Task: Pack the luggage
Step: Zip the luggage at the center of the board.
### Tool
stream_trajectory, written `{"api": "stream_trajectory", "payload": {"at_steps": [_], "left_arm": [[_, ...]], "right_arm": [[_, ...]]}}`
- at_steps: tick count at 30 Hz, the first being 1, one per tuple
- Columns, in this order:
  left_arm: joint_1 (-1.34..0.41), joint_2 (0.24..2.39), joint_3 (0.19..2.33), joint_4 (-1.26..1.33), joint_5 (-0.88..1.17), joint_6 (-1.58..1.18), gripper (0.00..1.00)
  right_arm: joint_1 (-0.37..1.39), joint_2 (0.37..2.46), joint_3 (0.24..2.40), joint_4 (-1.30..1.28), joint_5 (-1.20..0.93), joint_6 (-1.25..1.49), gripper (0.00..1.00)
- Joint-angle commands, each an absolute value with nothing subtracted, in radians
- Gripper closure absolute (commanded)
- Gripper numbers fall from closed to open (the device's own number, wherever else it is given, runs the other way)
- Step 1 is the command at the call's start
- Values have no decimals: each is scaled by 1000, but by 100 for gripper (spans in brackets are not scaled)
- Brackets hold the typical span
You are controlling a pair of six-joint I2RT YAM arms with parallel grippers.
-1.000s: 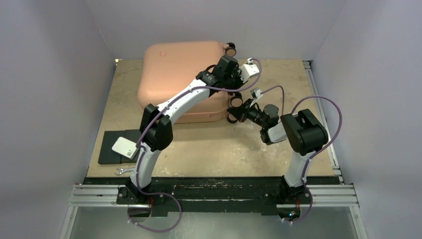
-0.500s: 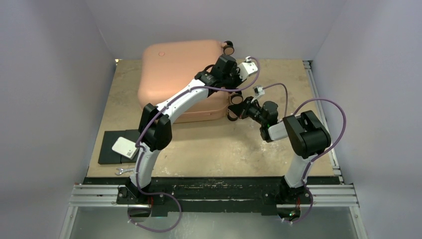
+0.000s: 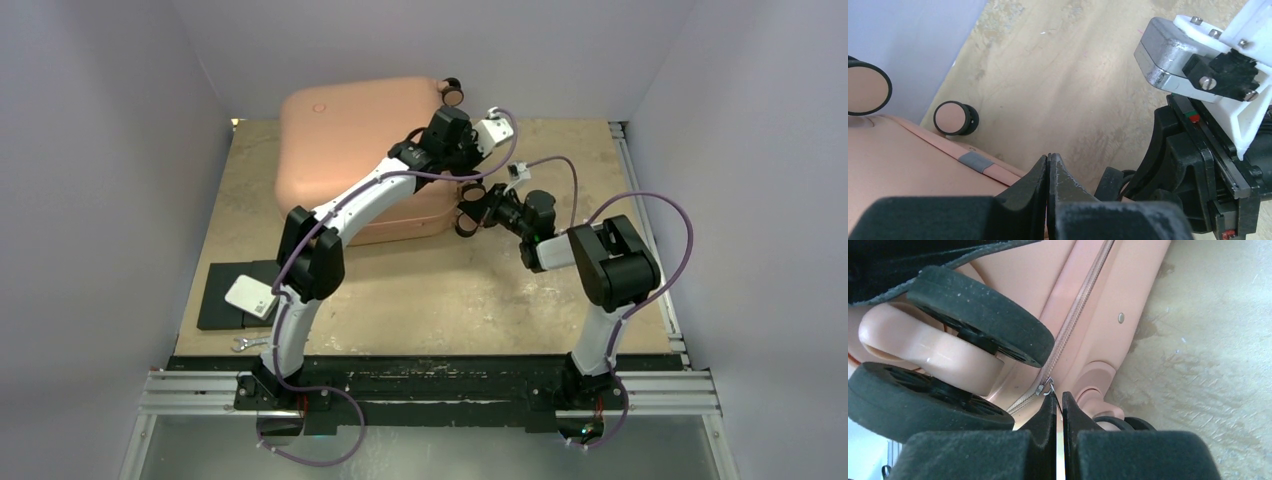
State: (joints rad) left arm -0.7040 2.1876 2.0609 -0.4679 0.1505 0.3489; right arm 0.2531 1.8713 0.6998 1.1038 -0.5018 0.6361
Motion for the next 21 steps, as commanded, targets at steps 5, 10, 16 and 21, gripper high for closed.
{"api": "stream_trajectory", "payload": {"at_steps": [5, 10, 16, 21], "left_arm": [[-695, 2244, 1926, -989, 190, 300, 100], [-684, 2230, 1946, -977, 201, 289, 100], [-683, 2228, 1930, -996, 228, 298, 100], [-677, 2207, 1893, -989, 244, 302, 100]], "right_arm": [[164, 1859, 908, 998, 80, 535, 100], [163, 1868, 925, 1015, 19, 545, 100], [164, 1974, 1084, 912, -110, 527, 100], [146, 2041, 1125, 959, -268, 496, 100]]}}
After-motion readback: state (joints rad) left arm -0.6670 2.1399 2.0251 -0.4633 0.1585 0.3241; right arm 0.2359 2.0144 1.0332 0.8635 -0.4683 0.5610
